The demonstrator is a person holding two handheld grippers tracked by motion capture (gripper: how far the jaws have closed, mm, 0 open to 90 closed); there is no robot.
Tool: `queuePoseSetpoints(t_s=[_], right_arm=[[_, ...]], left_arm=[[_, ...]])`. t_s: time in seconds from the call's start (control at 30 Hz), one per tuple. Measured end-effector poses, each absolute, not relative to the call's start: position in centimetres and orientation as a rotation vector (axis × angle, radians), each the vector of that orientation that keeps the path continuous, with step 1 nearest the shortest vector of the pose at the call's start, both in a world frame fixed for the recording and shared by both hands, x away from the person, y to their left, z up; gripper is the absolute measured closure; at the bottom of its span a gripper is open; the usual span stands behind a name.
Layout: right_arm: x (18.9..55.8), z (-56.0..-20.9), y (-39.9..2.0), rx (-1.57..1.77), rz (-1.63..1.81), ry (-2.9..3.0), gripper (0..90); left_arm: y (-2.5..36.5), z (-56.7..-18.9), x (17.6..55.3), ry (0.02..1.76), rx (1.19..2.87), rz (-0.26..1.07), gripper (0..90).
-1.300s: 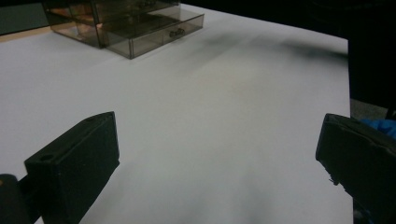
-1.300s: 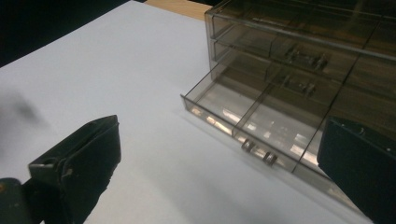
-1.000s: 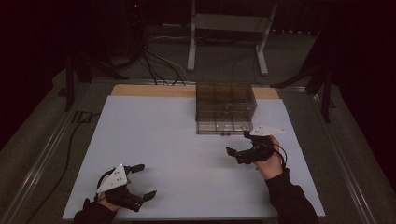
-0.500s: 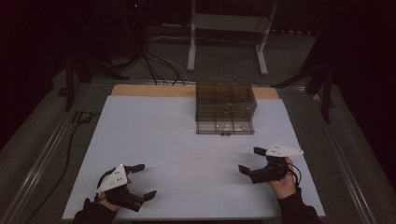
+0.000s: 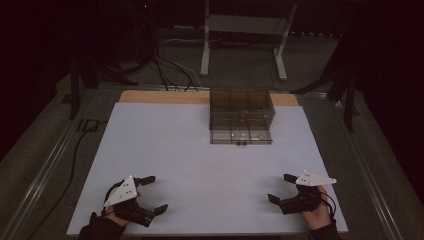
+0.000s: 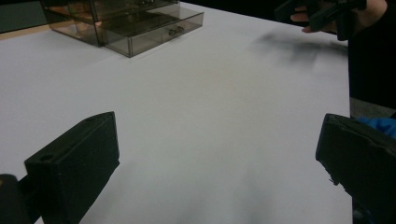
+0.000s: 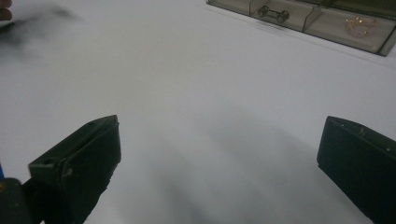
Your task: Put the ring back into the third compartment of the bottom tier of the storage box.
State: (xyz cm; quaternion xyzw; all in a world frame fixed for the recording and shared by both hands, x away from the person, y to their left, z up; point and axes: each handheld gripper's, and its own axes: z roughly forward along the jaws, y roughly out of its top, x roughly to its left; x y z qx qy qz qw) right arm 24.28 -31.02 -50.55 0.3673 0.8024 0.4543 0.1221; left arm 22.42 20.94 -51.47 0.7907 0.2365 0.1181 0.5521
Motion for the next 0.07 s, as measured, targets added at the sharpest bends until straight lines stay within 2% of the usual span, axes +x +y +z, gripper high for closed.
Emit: queuePoseSetpoints(t_s=[0.07], right_arm=[[24.33, -50.58, -31.05, 1.073, 1.331, 2.339, 0.0]], left_arm=[[20.92, -51.45, 22.44, 0.559, 1.869, 0.278, 0.5]])
